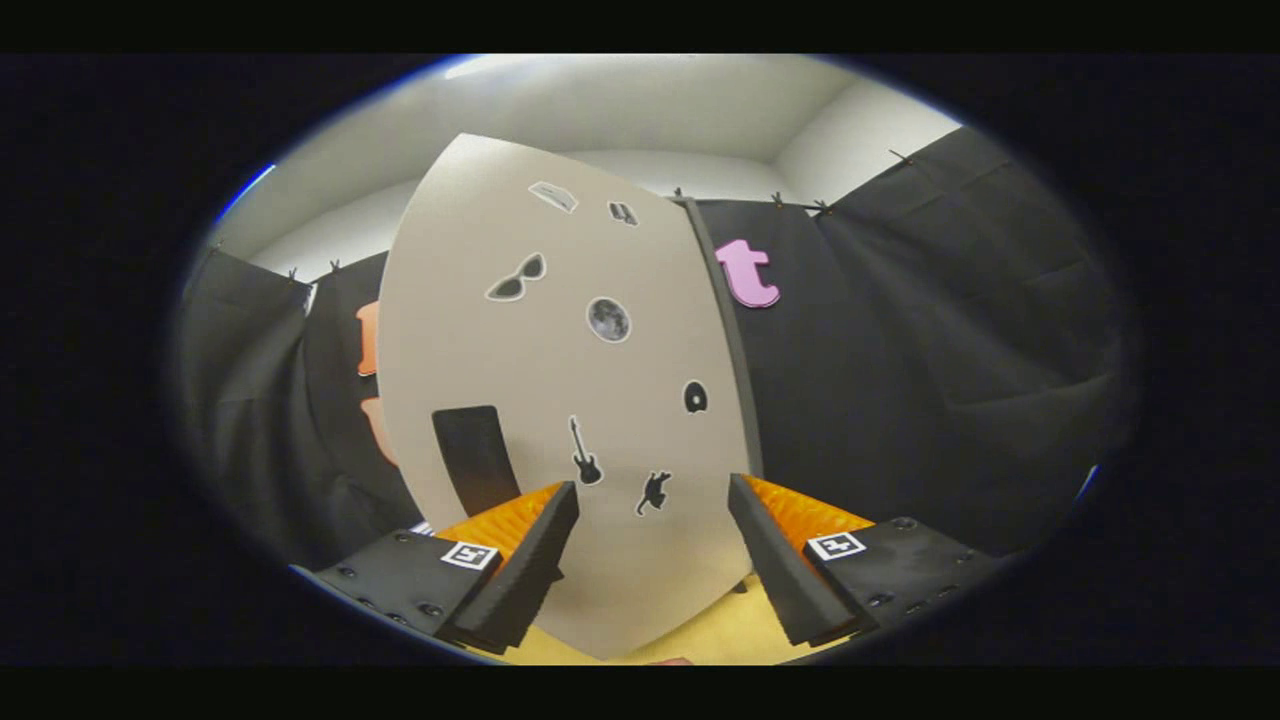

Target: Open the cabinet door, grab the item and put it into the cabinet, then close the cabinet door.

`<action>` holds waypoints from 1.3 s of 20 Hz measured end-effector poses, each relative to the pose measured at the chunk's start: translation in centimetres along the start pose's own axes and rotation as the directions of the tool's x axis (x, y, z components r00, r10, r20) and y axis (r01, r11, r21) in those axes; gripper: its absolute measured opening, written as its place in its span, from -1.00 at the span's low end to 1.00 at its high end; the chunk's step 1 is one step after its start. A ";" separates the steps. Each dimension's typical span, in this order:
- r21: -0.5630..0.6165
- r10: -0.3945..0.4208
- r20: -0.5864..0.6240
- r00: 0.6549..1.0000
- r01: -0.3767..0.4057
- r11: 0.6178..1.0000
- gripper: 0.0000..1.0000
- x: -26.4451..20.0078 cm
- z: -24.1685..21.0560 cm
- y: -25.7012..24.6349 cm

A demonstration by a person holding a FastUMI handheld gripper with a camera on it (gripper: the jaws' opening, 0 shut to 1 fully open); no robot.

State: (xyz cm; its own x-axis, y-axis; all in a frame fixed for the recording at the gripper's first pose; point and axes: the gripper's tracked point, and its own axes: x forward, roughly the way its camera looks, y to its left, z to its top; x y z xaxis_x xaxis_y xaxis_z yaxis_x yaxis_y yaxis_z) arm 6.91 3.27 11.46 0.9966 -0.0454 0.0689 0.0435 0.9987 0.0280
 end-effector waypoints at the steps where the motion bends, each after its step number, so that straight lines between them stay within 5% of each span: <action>1: -0.002 0.021 -0.004 1.000 -0.021 1.000 0.94 0.4 -0.1 0.7; 10: -0.003 0.182 -0.085 0.980 -0.182 0.983 0.94 4.4 -2.9 6.6; 26: -0.130 0.138 -0.094 0.986 -0.150 0.980 0.95 14.9 -3.1 11.9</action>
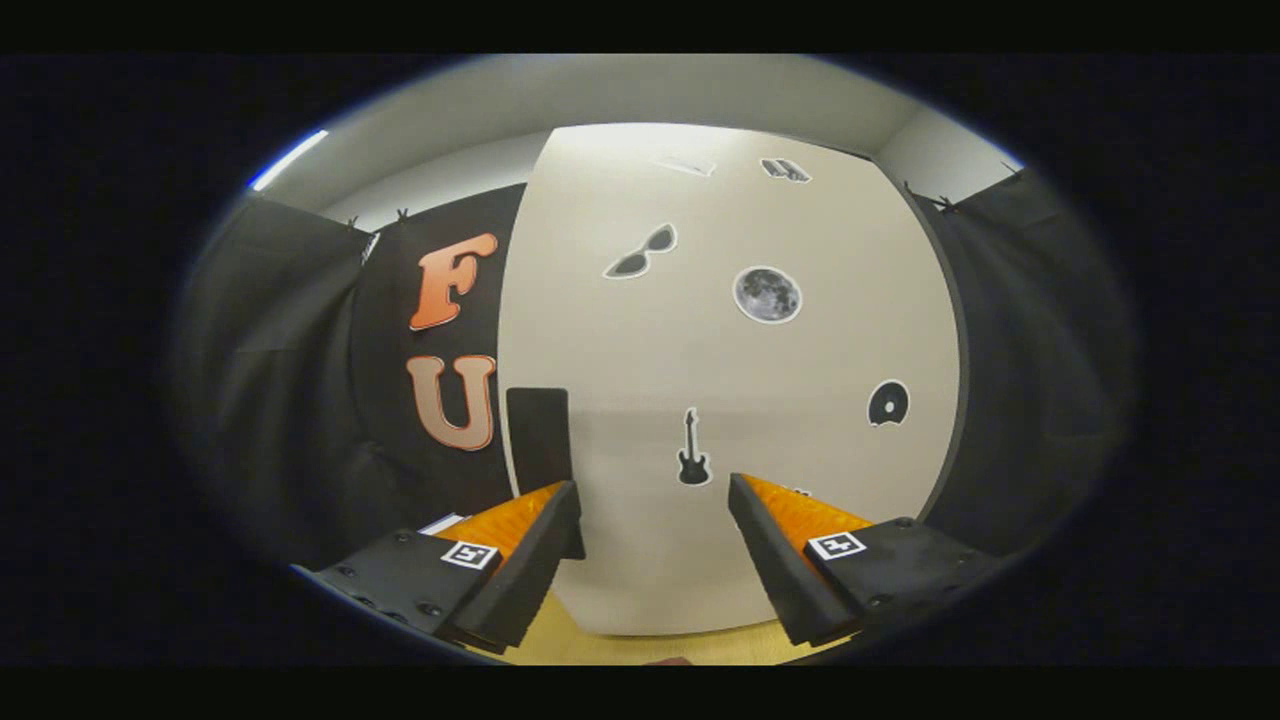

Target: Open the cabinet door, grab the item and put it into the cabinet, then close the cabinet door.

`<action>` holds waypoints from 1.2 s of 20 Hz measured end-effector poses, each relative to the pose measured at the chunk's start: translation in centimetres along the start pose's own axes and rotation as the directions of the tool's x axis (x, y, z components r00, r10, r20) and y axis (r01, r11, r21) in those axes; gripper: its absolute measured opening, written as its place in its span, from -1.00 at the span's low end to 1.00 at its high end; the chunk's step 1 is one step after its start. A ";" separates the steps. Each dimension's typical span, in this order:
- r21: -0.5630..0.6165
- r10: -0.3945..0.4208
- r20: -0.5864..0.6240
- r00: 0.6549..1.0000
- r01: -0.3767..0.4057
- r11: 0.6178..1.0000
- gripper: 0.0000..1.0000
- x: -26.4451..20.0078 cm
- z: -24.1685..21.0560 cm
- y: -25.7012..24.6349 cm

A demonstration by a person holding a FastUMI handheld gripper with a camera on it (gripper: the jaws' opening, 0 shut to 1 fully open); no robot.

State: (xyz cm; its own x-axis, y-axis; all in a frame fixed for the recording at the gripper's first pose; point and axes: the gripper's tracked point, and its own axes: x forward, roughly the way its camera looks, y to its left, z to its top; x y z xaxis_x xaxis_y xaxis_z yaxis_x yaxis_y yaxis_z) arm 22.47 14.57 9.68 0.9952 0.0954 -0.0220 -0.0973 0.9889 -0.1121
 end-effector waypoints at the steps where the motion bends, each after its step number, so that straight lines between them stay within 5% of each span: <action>1: 0.006 -0.004 0.000 1.000 0.004 1.000 0.94 0.4 0.0 0.0; 12: 0.031 -0.026 -0.004 1.000 0.026 0.999 0.95 1.1 -0.5 0.6; 24: 0.006 -0.170 0.028 0.985 0.170 0.985 0.94 -12.7 -1.8 1.0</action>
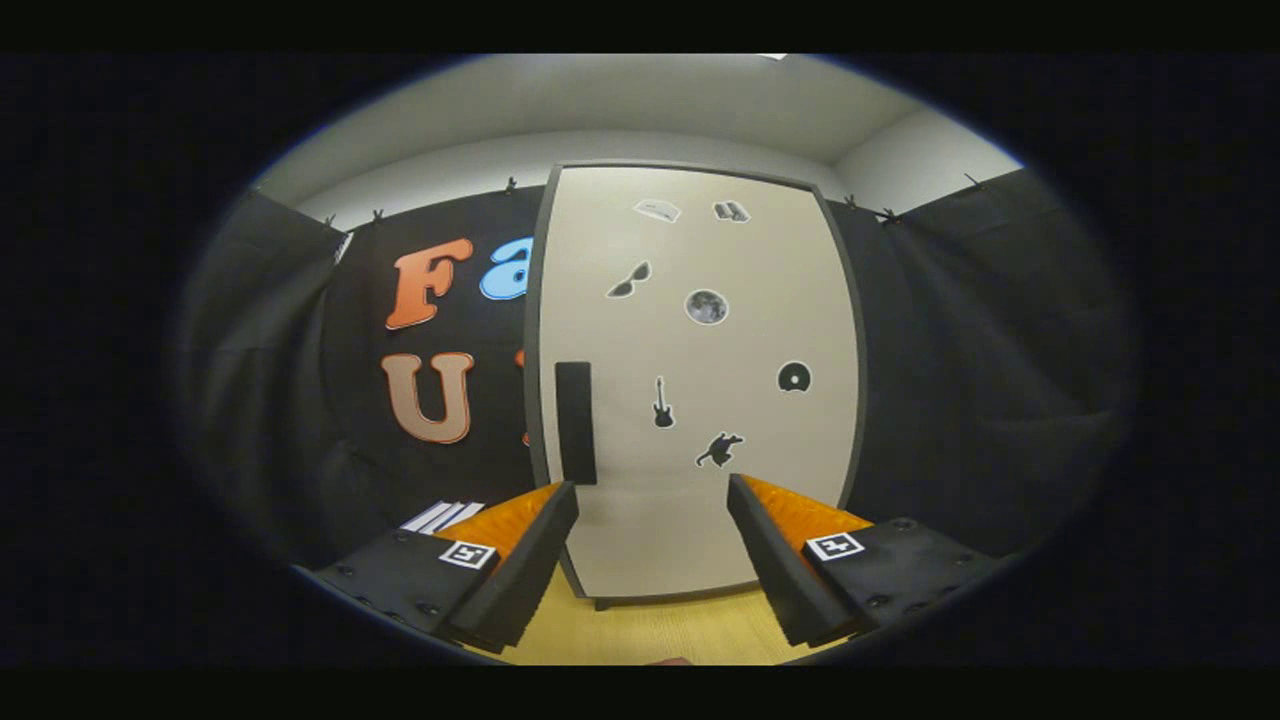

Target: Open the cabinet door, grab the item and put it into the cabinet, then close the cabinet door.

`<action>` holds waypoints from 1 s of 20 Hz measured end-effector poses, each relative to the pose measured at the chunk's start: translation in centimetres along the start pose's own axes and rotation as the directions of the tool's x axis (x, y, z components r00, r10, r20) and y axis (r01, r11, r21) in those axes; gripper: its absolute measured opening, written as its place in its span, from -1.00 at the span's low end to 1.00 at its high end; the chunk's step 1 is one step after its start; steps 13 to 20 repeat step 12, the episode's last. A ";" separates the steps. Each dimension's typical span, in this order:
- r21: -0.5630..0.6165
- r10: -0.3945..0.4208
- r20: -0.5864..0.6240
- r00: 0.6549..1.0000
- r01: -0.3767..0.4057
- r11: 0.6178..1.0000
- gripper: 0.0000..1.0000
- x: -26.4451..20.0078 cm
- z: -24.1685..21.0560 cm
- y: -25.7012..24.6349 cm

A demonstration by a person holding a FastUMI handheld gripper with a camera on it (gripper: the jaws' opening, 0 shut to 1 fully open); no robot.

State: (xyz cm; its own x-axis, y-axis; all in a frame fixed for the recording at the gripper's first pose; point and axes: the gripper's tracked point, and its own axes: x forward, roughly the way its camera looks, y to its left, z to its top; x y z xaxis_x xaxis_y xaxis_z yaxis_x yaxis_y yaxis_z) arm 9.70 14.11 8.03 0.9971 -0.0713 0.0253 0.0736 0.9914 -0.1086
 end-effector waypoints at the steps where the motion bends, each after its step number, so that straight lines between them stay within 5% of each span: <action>1: 0.000 -0.003 0.005 1.000 0.003 1.000 0.91 -1.0 0.1 -0.7; 12: 0.059 0.084 -0.001 0.996 -0.084 0.995 0.93 -8.5 -3.4 -8.5; 20: 0.059 0.084 -0.001 0.996 -0.084 0.995 0.93 -8.5 -3.4 -8.5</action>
